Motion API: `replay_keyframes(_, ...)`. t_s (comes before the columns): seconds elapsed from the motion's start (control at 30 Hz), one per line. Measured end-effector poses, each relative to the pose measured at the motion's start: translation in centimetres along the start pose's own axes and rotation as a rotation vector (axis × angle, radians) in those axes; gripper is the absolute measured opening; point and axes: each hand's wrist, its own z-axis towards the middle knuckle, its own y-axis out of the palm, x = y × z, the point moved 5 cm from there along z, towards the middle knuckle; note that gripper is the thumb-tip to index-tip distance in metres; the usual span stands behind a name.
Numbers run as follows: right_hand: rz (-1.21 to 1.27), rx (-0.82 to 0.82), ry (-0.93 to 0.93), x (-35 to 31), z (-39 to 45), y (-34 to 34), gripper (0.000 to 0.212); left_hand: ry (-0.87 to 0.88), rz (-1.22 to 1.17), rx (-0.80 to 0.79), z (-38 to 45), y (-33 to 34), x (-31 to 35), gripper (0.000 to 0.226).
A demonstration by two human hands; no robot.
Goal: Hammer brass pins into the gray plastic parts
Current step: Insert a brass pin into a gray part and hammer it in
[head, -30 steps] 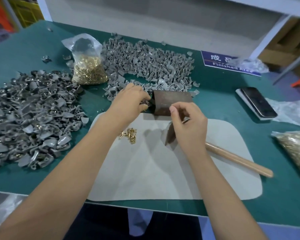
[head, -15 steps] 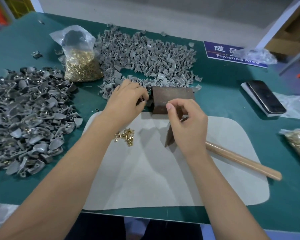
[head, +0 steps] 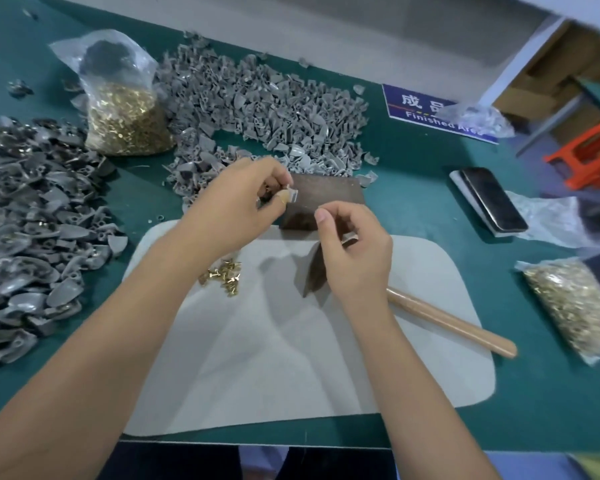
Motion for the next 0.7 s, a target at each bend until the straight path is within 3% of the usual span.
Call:
replay_keyframes(0.13,0.056,0.034,0.110,0.7,0.3,-0.7,0.013,0.024,-0.056,-0.062,1.4,1.2,1.3,0.010)
replay_keyframes(0.3,0.127,0.078,0.273,1.8,1.8,-1.5,0.012,0.070,0.025,0.003,3.0,2.0,2.0,0.011)
replay_keyframes(0.43,0.076,0.003,0.207,1.8,4.1,-2.3,0.015,0.051,0.025,0.046,3.0,2.3,1.1,0.016)
replay_keyframes(0.7,-0.271,-0.209,-0.046,1.4,5.9,-0.5,0.008,-0.048,-0.024,0.173,1.7,3.1,0.4,0.014)
